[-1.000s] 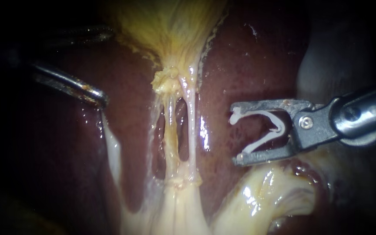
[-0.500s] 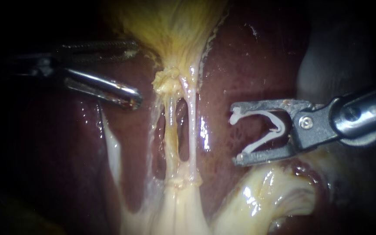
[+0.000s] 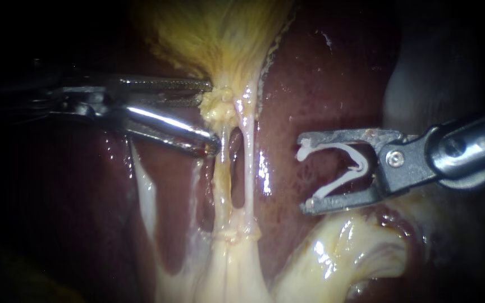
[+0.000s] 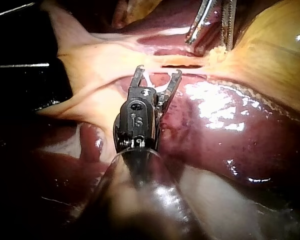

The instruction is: Grabbing gallbladder

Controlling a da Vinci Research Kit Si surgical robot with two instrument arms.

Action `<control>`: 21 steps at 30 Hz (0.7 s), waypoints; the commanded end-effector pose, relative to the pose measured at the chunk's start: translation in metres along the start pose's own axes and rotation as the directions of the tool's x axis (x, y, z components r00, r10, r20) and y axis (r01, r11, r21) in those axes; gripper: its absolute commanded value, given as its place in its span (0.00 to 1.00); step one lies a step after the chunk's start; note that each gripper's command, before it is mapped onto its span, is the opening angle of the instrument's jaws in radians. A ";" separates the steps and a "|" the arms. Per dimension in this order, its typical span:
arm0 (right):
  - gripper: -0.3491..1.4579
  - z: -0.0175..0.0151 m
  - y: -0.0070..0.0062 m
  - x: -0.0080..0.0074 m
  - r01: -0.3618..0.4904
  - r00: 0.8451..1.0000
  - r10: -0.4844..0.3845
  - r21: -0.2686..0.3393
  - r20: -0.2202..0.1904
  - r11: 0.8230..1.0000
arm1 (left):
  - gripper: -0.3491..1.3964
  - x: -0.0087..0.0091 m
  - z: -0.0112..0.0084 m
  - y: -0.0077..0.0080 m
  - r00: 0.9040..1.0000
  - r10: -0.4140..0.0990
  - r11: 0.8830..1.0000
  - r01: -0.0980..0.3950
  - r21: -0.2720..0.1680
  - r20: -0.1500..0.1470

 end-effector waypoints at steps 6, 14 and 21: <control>0.47 0.0000 0.0000 0.0000 0.000 1.000 0.000 0.000 0.000 1.000 | 0.25 0.0002 -0.0001 0.0009 1.000 -0.014 1.000 0.014 0.007 -0.008; 0.47 0.0000 0.0000 0.0000 0.000 1.000 0.000 0.000 0.000 1.000 | 0.00 -0.0004 -0.0015 0.0008 0.998 -0.058 0.998 0.058 0.003 -0.012; 0.47 0.0000 0.0000 0.0000 0.000 1.000 0.000 0.000 0.000 1.000 | 0.00 -0.0013 -0.0036 0.0000 0.997 -0.076 0.997 0.076 -0.013 -0.019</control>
